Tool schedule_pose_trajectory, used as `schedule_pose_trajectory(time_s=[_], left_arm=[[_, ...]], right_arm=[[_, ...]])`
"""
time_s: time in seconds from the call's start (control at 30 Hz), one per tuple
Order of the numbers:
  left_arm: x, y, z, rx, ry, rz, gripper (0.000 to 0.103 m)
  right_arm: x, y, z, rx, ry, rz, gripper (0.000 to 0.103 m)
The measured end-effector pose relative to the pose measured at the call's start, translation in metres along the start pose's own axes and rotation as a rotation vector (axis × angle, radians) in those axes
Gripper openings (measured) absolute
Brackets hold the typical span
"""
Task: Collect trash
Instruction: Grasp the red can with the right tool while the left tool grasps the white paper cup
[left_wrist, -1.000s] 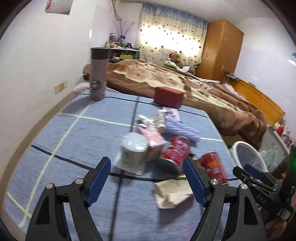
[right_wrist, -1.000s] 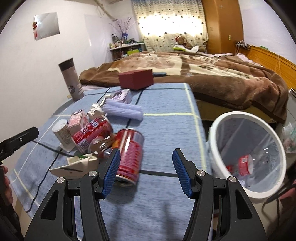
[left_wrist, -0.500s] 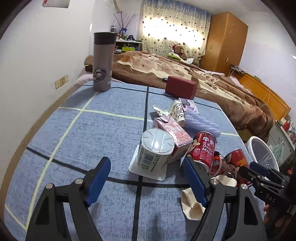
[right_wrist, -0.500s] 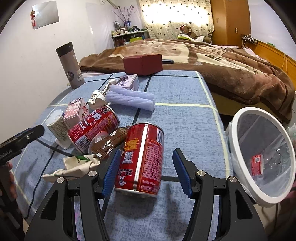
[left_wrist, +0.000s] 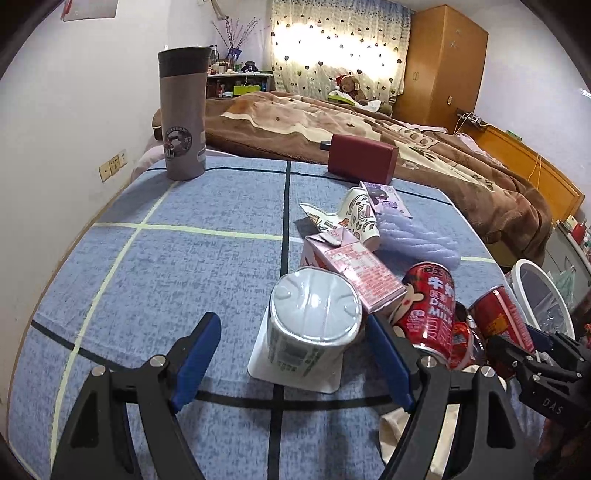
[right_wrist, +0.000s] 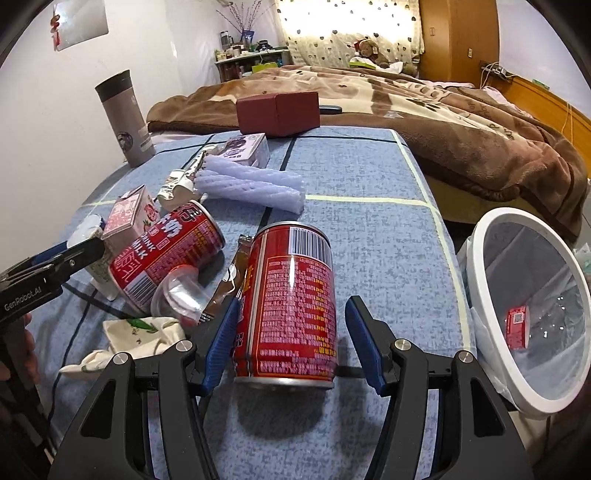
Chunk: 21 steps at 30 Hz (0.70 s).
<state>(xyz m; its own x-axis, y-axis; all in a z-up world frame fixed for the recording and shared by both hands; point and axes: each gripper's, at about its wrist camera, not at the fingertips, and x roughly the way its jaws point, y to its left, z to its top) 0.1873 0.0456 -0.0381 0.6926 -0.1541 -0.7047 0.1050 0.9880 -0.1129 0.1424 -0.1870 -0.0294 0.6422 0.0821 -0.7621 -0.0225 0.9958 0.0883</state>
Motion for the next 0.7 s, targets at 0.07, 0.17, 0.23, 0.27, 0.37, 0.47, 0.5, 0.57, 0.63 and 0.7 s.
schedule_pose_trajectory(time_s=[0.07,0.17,0.23,0.27,0.37,0.47,0.5,0.57,0.63,0.7], left_arm=[[0.005,0.001,0.001,-0.002,0.002,0.006,0.082],[0.011,0.002,0.003,-0.006,0.016,0.000,0.082],[0.014,0.002,0.003,-0.008,0.020,-0.005,0.082],[0.015,0.002,0.003,-0.010,0.024,-0.005,0.082],[0.019,0.004,0.002,-0.015,0.039,0.000,0.082],[0.021,0.003,0.002,-0.011,0.045,0.000,0.082],[0.022,0.002,0.002,-0.009,0.045,0.003,0.082],[0.021,0.002,0.002,-0.009,0.044,0.004,0.080],[0.021,0.001,0.003,-0.006,0.039,0.010,0.078],[0.021,0.002,0.004,-0.009,0.036,-0.001,0.072]], right_arm=[[0.002,0.000,0.001,0.002,0.003,-0.006,0.061],[0.004,-0.001,0.001,0.005,0.012,0.002,0.061],[0.005,-0.002,0.001,0.008,0.014,0.007,0.061],[0.005,-0.003,0.001,0.009,0.014,0.007,0.061],[0.006,-0.002,0.001,0.009,0.010,0.003,0.061],[0.006,-0.002,0.002,0.013,0.008,0.009,0.061],[0.008,-0.003,0.003,0.014,0.009,0.012,0.061],[0.008,-0.003,0.003,0.019,0.011,0.017,0.060],[0.009,-0.003,0.003,0.019,0.010,0.021,0.057],[0.009,-0.003,0.003,0.021,0.011,0.024,0.054]])
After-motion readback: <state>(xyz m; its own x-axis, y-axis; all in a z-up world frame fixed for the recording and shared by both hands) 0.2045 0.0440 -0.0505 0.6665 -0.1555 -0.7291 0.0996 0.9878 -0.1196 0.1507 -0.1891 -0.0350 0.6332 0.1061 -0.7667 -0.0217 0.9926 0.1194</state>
